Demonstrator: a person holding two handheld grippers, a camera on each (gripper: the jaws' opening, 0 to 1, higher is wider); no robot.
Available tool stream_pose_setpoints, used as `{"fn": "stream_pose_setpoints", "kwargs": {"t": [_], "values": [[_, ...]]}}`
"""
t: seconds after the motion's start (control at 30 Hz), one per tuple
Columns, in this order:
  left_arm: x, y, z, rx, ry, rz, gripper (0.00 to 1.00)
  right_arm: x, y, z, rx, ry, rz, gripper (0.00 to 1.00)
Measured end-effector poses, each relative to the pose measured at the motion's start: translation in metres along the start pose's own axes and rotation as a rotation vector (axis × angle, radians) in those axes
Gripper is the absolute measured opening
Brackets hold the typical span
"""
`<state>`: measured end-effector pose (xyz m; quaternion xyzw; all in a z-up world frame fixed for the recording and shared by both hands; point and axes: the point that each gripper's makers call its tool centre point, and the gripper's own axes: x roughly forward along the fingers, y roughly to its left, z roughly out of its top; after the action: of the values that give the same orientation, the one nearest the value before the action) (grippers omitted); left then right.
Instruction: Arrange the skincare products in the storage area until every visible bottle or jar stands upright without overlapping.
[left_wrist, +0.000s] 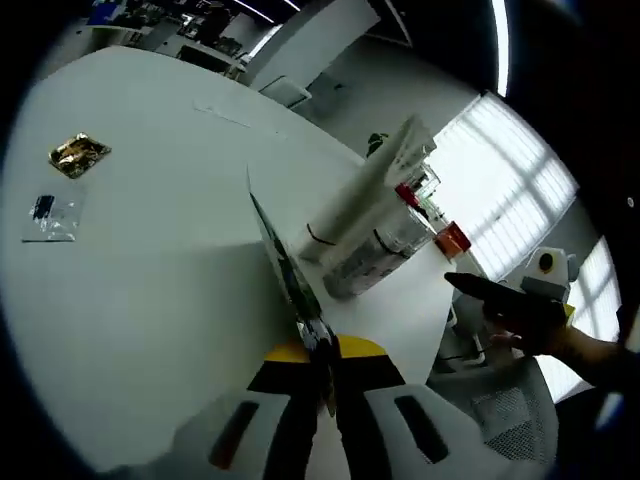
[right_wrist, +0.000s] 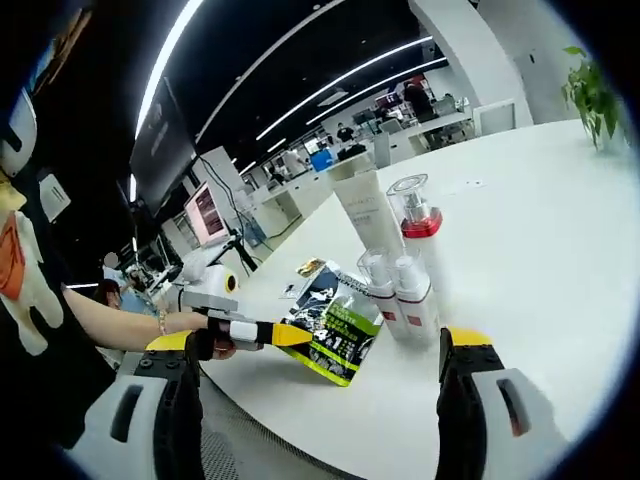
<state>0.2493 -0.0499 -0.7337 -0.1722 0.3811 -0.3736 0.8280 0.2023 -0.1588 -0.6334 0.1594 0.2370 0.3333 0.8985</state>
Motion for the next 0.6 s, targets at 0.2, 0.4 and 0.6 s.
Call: {"fn": "stream_pose_setpoints", "kwargs": {"t": [0.2, 0.4, 0.6], "values": [[0.003, 0.016, -0.007, 0.175, 0.067, 0.100, 0.03, -0.001, -0.001, 0.001, 0.007, -0.003, -0.003, 1.00], [0.004, 0.025, -0.008, 0.348, 0.109, 0.182, 0.11, -0.002, -0.002, 0.002, 0.013, -0.009, -0.005, 1.00], [0.000, 0.032, -0.013, 0.463, 0.162, 0.253, 0.18, -0.003, -0.004, 0.002, 0.024, -0.016, -0.009, 1.00]]}}
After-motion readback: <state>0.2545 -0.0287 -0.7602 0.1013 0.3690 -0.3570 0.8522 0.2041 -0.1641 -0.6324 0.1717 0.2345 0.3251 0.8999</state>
